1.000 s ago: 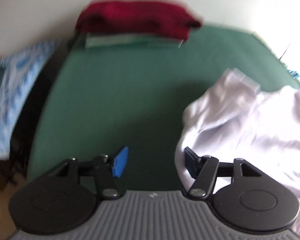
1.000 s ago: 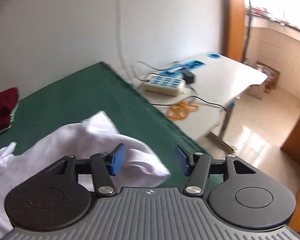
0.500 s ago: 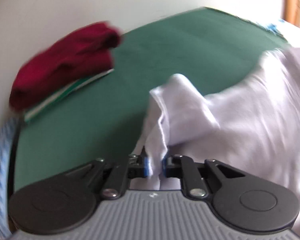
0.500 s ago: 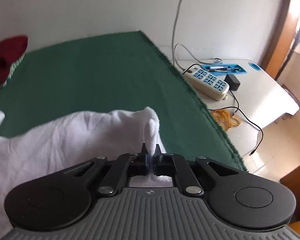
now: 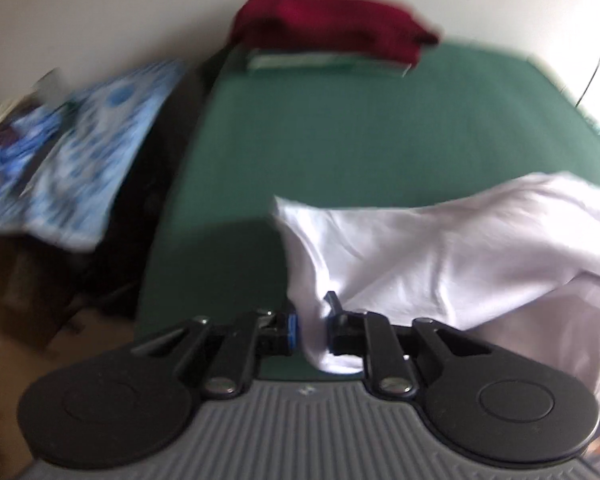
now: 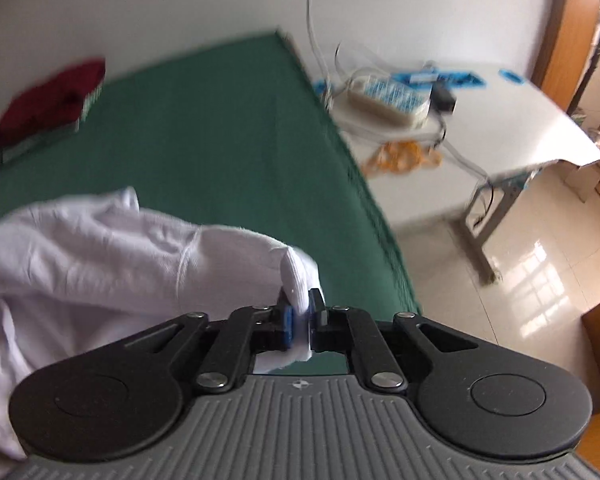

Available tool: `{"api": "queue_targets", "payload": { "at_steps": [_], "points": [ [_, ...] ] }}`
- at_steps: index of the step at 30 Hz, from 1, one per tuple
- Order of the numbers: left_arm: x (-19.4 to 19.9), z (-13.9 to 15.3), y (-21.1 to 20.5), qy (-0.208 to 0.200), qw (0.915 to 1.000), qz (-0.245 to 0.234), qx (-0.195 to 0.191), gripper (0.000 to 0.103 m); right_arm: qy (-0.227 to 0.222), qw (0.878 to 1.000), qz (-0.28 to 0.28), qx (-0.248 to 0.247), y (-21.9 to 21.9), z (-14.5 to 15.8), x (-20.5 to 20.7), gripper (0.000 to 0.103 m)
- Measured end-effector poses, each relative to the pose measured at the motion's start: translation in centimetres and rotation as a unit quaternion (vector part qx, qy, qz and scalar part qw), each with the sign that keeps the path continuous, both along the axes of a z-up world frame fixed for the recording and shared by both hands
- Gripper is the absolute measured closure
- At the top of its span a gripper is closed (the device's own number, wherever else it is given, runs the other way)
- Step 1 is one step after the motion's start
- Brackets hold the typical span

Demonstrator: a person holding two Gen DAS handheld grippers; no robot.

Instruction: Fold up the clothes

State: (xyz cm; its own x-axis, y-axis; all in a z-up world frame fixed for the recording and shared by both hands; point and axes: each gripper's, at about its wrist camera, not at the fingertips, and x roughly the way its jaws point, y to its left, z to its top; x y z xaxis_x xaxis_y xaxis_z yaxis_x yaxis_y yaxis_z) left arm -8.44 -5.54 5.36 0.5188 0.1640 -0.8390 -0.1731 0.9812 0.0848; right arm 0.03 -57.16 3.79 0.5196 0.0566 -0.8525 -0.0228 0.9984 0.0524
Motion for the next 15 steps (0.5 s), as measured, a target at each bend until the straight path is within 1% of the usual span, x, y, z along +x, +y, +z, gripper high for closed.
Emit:
{"api": "queue_targets", "payload": {
  "at_steps": [1,2,3,4,5,6,7,8,9,10,11,12,13,14,15],
  "points": [
    [-0.3,0.0,-0.5,-0.003,0.9999,0.002,0.011,0.084,0.024,0.999,0.018,-0.015,0.0,-0.9,-0.3,0.092],
    [-0.6,0.1,-1.1,-0.006,0.9997,0.004,0.023,0.083,0.011,1.000,0.017,-0.019,-0.1,-0.6,-0.4,0.090],
    [-0.6,0.3,-2.0,-0.017,0.9993,-0.003,0.033,0.078,-0.002,1.000,0.015,-0.023,-0.2,-0.3,-0.5,0.080],
    [-0.5,0.7,-2.9,-0.028,0.9984,-0.022,0.045,0.052,-0.028,1.000,0.003,-0.005,-0.4,0.5,-0.2,0.068],
    [-0.5,1.2,-3.8,-0.039,0.9968,-0.041,0.057,0.035,-0.046,0.999,0.020,0.019,0.2,1.2,0.3,0.059],
    [-0.3,1.7,-4.5,-0.050,0.9940,-0.056,0.079,0.010,-0.063,0.996,0.038,0.043,0.8,1.8,0.7,0.047],
    [-0.4,2.1,-4.8,-0.059,0.9915,-0.064,0.097,0.005,-0.080,0.993,0.056,0.066,1.4,2.5,1.2,0.040],
    [-0.4,2.5,-5.1,-0.068,0.9885,-0.072,0.114,0.007,-0.076,0.991,0.094,0.053,2.9,2.7,1.4,0.039],
    [-0.8,2.8,-4.9,-0.065,0.9880,-0.070,0.121,0.012,-0.077,0.988,0.128,0.031,4.3,3.1,1.2,0.039],
    [-1.0,2.6,-4.2,-0.063,0.9886,-0.066,0.119,0.018,-0.093,0.983,0.160,0.020,5.2,3.4,0.5,0.039],
    [-0.6,2.8,-3.7,-0.067,0.9897,-0.065,0.109,0.021,-0.115,0.976,0.182,0.020,5.4,3.6,-0.4,0.037],
    [-0.2,3.0,-3.2,-0.070,0.9906,-0.064,0.099,0.021,-0.130,0.972,0.197,0.019,5.6,3.4,-0.9,0.030],
    [0.4,2.8,-3.3,-0.070,0.9909,-0.074,0.088,0.019,-0.126,0.972,0.200,0.003,5.8,2.6,-0.5,0.028],
    [0.9,2.6,-3.5,-0.070,0.9910,-0.085,0.076,0.017,-0.122,0.971,0.203,-0.013,6.0,1.8,-0.1,0.029],
    [1.7,2.1,-3.9,-0.076,0.9890,-0.104,0.073,0.011,-0.110,0.973,0.204,-0.026,6.6,1.0,0.6,0.032]
  ]
}}
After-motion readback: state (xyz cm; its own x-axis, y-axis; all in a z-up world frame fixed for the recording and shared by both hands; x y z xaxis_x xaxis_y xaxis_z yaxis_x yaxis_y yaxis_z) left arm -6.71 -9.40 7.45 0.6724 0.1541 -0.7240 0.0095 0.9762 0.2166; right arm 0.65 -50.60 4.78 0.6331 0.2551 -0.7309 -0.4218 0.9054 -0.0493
